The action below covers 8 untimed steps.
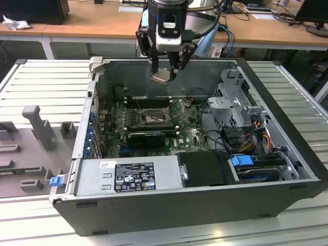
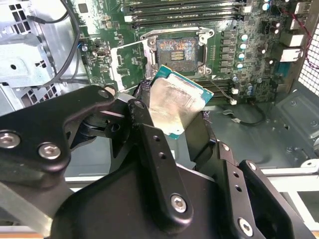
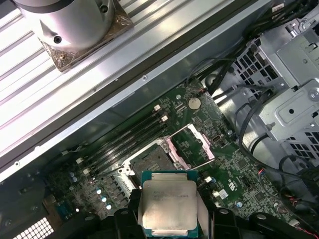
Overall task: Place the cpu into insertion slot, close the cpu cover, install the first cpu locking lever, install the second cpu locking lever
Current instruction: 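Place the cpu into insertion slot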
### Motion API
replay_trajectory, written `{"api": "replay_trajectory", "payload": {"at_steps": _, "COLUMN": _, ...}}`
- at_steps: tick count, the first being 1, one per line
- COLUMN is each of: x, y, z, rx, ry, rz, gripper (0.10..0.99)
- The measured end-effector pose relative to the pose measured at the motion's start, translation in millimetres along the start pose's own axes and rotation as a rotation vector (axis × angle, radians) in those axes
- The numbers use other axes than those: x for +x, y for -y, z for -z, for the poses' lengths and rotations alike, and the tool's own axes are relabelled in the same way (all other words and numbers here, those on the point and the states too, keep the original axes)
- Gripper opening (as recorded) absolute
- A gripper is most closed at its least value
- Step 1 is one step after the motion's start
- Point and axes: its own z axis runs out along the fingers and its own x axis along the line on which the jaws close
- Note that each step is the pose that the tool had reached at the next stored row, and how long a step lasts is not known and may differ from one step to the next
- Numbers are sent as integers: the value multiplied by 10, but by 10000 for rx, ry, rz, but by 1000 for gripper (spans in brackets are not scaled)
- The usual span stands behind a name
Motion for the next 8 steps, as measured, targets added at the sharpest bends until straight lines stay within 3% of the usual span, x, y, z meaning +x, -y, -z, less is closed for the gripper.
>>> {"api": "replay_trajectory", "payload": {"at_steps": 8, "x": 0, "y": 0, "z": -1, "rx": -15, "ry": 52, "rz": -596, "gripper": 525}}
